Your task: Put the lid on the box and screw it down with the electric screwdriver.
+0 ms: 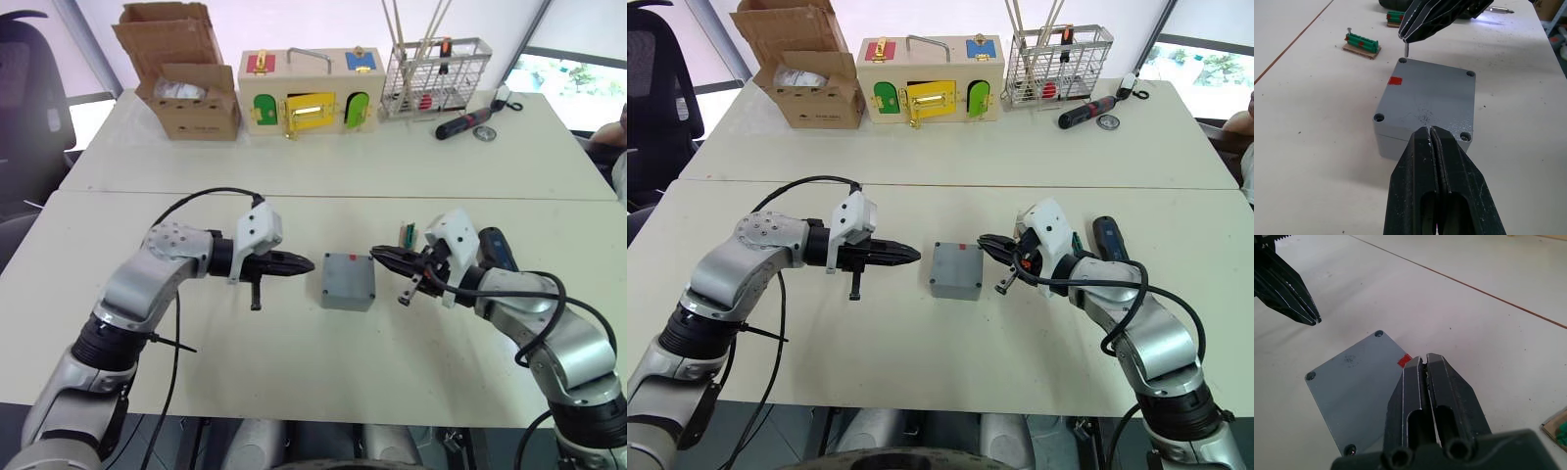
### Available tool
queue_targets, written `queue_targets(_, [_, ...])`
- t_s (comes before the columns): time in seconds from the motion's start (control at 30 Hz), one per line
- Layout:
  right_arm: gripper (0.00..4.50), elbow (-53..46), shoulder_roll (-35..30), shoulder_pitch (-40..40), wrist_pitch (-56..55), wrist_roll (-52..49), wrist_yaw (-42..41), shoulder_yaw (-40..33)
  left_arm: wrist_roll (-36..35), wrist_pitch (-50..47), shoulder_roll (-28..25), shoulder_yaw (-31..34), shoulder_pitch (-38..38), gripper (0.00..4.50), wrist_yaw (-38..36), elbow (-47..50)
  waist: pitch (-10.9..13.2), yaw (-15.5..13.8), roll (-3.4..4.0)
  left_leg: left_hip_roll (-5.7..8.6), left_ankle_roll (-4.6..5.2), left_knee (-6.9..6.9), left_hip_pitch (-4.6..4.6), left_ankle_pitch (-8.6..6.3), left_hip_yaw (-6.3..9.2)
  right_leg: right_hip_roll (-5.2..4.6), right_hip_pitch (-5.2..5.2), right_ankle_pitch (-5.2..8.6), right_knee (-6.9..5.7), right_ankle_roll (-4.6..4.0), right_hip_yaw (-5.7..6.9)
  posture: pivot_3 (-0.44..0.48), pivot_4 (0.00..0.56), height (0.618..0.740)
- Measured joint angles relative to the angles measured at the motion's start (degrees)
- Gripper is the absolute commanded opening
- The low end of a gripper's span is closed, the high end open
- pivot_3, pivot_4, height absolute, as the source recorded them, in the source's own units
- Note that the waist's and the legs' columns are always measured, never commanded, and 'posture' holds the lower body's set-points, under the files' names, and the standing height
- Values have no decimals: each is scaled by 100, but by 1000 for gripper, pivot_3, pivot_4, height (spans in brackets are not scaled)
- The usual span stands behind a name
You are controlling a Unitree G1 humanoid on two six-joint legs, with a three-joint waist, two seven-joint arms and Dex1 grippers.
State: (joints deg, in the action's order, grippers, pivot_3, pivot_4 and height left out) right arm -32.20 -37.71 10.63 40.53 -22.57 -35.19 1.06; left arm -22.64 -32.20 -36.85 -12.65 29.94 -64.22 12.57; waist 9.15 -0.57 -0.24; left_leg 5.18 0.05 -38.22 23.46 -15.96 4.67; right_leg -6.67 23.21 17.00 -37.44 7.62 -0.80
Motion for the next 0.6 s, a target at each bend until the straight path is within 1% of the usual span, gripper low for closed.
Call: queue_targets(0.6, [34, 230, 51, 46, -224, 327, -6, 215, 8, 0, 43, -4, 2, 0, 57, 0, 0, 1, 0, 0, 0, 0, 0, 0, 0, 0, 0, 0, 0, 0, 0, 0, 150, 740])
